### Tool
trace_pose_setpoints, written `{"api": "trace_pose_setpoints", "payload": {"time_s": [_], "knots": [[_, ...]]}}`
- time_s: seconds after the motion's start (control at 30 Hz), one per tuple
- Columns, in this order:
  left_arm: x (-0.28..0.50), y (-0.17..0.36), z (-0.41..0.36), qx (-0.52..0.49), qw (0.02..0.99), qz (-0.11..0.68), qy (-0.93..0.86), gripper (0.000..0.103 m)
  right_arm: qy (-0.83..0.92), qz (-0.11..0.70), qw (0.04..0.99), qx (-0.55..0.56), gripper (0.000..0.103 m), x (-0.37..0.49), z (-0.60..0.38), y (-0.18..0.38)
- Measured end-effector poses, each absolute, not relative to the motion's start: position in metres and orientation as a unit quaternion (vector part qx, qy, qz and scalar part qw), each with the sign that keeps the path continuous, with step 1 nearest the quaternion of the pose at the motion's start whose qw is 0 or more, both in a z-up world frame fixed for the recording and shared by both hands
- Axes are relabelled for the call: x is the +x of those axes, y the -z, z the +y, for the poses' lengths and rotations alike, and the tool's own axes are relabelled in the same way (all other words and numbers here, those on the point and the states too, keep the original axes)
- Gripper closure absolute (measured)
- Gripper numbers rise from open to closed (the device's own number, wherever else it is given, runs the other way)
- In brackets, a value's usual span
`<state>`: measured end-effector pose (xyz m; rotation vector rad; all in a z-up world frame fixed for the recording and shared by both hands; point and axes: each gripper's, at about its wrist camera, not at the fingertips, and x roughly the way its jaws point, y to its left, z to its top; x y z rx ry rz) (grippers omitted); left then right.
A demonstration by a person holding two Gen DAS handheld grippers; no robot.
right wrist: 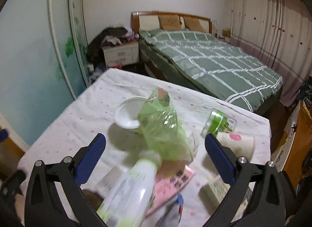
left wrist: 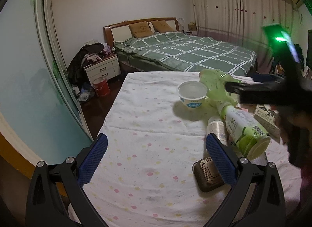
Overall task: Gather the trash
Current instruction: 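Grasp the green plastic bag with the right gripper and lift it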
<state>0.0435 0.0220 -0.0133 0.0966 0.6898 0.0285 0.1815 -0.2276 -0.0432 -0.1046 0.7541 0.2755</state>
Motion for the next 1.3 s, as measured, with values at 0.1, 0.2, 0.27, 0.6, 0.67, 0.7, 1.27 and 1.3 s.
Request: {"api": "trace_pose_setpoints", "payload": {"time_s": [0.1, 0.2, 0.27, 0.6, 0.67, 0.7, 1.27, 1.3], "knots": [[0.048, 0.016, 0.022, 0.046, 0.938, 0.342, -0.014, 0.004, -0.137, 0.385, 0.911, -0.051, 0.018, 0.202, -0.22, 0.053], [0.052, 0.02, 0.022, 0.045, 0.936, 0.348, -0.012, 0.004, -0.139, 0.402, 0.904, -0.049, 0.03, 0.218, -0.216, 0.062], [0.054, 0.023, 0.021, 0.046, 0.935, 0.351, -0.01, 0.004, -0.143, 0.407, 0.901, -0.044, 0.041, 0.223, -0.213, 0.066], [0.065, 0.03, 0.016, 0.047, 0.932, 0.361, -0.004, 0.004, -0.158, 0.379, 0.912, -0.015, 0.078, 0.206, -0.225, 0.055], [0.065, 0.03, 0.014, 0.046, 0.931, 0.361, 0.0, 0.004, -0.164, 0.369, 0.915, -0.003, 0.081, 0.197, -0.231, 0.046], [0.064, 0.03, 0.013, 0.047, 0.932, 0.36, 0.001, 0.004, -0.167, 0.364, 0.916, 0.002, 0.081, 0.192, -0.234, 0.042], [0.052, 0.026, -0.034, 0.062, 0.933, 0.352, 0.051, 0.004, -0.086, 0.282, 0.954, 0.061, 0.081, 0.039, -0.369, -0.009], [0.051, 0.027, -0.038, 0.064, 0.932, 0.353, 0.054, 0.004, -0.062, 0.281, 0.956, 0.063, 0.081, 0.028, -0.385, -0.007]]}}
